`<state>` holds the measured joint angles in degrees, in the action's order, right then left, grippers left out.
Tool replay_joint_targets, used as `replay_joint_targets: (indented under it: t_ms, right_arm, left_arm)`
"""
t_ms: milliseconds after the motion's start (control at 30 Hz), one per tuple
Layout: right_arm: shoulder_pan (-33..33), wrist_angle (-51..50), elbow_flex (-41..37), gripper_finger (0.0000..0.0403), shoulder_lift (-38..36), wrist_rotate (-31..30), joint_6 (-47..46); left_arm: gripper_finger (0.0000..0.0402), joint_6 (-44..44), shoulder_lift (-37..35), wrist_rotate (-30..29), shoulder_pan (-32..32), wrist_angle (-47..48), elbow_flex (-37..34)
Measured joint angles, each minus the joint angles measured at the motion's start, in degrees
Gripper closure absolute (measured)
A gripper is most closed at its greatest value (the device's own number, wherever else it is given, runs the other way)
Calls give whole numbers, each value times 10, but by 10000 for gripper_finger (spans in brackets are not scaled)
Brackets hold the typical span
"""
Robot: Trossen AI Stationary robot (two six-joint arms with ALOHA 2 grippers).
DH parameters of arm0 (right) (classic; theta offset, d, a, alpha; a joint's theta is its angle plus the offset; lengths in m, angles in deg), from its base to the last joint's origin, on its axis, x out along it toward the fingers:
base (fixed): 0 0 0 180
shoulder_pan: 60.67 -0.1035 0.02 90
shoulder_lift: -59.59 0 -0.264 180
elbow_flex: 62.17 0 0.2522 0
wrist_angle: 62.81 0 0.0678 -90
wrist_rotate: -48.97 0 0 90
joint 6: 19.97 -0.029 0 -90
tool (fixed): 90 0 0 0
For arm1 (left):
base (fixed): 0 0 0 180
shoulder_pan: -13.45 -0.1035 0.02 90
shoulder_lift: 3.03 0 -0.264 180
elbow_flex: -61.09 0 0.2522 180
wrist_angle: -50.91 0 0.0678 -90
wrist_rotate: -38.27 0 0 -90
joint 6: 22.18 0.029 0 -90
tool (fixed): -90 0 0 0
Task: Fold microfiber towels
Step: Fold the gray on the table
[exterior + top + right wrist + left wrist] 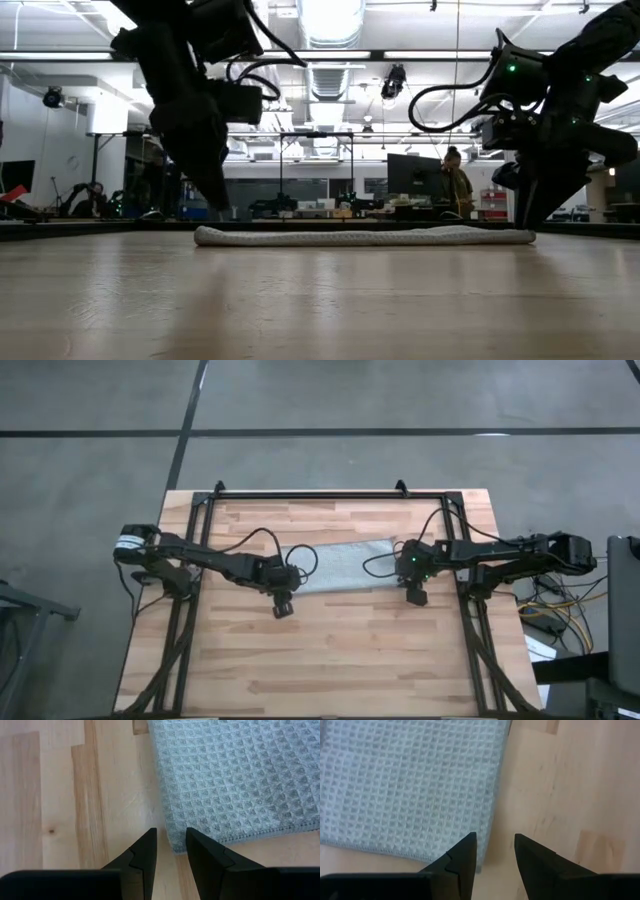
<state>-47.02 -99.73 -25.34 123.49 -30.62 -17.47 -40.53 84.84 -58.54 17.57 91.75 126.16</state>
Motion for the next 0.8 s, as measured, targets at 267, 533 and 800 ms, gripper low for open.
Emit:
replay_joint_targets:
  t_ms: [267,533,800]
  right_arm:
    - [0,7,0,303,0,0,0]
    - [0,30,0,303,0,0,-6]
    - [0,30,0,303,0,0,-5]
  left_arm:
    - [264,79,0,3,1,-34,-17]
    - [264,126,0,3,1,-34,-39]
    - [264,124,0,-7,1,-40,-64]
